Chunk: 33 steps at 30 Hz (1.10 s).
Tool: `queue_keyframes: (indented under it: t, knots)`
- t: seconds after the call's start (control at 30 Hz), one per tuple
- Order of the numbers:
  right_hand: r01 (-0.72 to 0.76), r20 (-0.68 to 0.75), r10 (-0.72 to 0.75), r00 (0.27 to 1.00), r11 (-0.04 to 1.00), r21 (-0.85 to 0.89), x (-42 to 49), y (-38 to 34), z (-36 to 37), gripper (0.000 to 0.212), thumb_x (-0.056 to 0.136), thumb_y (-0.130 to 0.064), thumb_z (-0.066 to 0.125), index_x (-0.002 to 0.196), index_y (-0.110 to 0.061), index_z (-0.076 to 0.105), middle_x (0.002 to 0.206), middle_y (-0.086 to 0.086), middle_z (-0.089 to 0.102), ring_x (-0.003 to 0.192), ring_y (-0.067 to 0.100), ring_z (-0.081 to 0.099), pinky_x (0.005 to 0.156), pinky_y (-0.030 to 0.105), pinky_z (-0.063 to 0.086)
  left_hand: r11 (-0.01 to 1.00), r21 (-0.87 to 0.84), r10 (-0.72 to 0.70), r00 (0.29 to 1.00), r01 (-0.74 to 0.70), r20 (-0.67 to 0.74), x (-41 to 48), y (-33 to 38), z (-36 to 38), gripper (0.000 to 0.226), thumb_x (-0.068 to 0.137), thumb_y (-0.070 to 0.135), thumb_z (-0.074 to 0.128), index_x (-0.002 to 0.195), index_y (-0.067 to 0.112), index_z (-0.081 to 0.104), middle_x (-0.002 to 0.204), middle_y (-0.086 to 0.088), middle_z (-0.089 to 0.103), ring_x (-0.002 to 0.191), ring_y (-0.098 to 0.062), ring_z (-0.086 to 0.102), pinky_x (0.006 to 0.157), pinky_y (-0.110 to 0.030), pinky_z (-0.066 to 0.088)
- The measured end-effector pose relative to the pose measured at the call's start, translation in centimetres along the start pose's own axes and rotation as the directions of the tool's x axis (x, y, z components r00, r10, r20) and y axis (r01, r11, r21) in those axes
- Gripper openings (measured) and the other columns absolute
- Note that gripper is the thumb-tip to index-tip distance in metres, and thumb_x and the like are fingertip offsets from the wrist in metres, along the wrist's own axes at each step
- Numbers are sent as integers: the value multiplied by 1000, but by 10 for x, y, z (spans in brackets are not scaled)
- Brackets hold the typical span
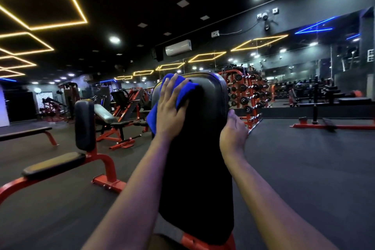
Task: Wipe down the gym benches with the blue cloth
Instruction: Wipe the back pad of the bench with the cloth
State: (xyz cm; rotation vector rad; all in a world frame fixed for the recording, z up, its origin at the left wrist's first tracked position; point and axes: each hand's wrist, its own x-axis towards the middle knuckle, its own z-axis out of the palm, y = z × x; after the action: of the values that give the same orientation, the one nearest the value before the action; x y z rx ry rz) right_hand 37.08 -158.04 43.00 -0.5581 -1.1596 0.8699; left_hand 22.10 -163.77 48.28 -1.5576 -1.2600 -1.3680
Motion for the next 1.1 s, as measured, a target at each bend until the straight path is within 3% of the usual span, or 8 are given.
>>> queue_keyframes:
  t: [0.1, 0.23, 0.37, 0.5, 0.73, 0.9, 1.0, 1.1]
  knots:
    - [11, 28, -11, 1000, 1000, 3, -4, -3, -2, 43, 107, -29, 37, 86, -12, 71, 69, -6, 62, 58, 1, 51, 53, 16, 40, 984, -27, -177, 980, 175, -90, 14, -27, -6, 44, 96, 37, 46, 139, 30, 49, 153, 6, 36, 146, -15, 23, 120, -42, 20]
    - [-5, 37, 5, 999, 1000, -5, -6, -7, -5, 45, 107, -30, 36, 83, -11, 69, 69, 3, 61, 57, 7, 49, 52, 23, 37, 858, -123, -514, 831, 499, -212, 19, -16, 1, 42, 100, 31, 46, 141, 21, 47, 150, -2, 40, 141, -20, 29, 116, -37, 22]
    - [-1, 27, 2, 1000, 999, -34, -9, -11, -4, 47, 107, -31, 35, 89, -7, 71, 79, 16, 68, 58, 17, 53, 63, 38, 48, 798, -147, -601, 759, 584, -250, -38, -7, 8, 46, 101, 28, 48, 146, 22, 41, 157, -2, 31, 146, -20, 21, 111, -30, 17]
    - [8, 13, -7, 1000, 1000, -26, -9, -12, -6, 46, 107, -28, 36, 91, -2, 70, 89, 24, 67, 62, 24, 54, 67, 42, 48, 816, -71, -573, 788, 573, -227, -61, -11, 11, 47, 100, 26, 48, 146, 25, 40, 157, -1, 30, 145, -20, 21, 111, -30, 18]
    - [-14, 42, 13, 999, 1000, 23, -6, -4, -4, 45, 106, -30, 37, 84, -8, 69, 63, 3, 55, 51, 10, 46, 55, 33, 38, 845, -102, -534, 817, 525, -216, -13, -29, -1, 50, 101, 30, 42, 151, 25, 34, 156, 0, 32, 144, -20, 24, 118, -38, 18]
    - [0, 25, 0, 1000, 1000, 16, -6, -3, -4, 41, 106, -29, 39, 88, -10, 72, 70, -7, 63, 55, 0, 51, 55, 23, 40, 948, -49, -318, 935, 315, -155, -64, 17, 18, 54, 95, 34, 42, 149, 31, 37, 159, 9, 26, 149, -12, 13, 121, -38, 16]
    - [14, -10, -14, 1000, 1000, 16, -3, -2, -3, 40, 105, -25, 42, 86, -6, 71, 72, -2, 62, 55, 1, 48, 54, 15, 36, 985, -10, -172, 978, 172, -114, -29, 39, 19, 57, 92, 36, 44, 149, 29, 39, 160, 7, 26, 150, -15, 13, 122, -41, 15]
    - [20, -22, -20, 1000, 999, 32, -1, 1, 0, 36, 105, -23, 45, 93, -3, 73, 74, -4, 62, 70, 6, 52, 65, 25, 41, 998, 65, 11, 1000, -9, -28, 13, 71, 28, 57, 92, 36, 48, 148, 29, 40, 159, 4, 27, 150, -17, 13, 122, -39, 11]
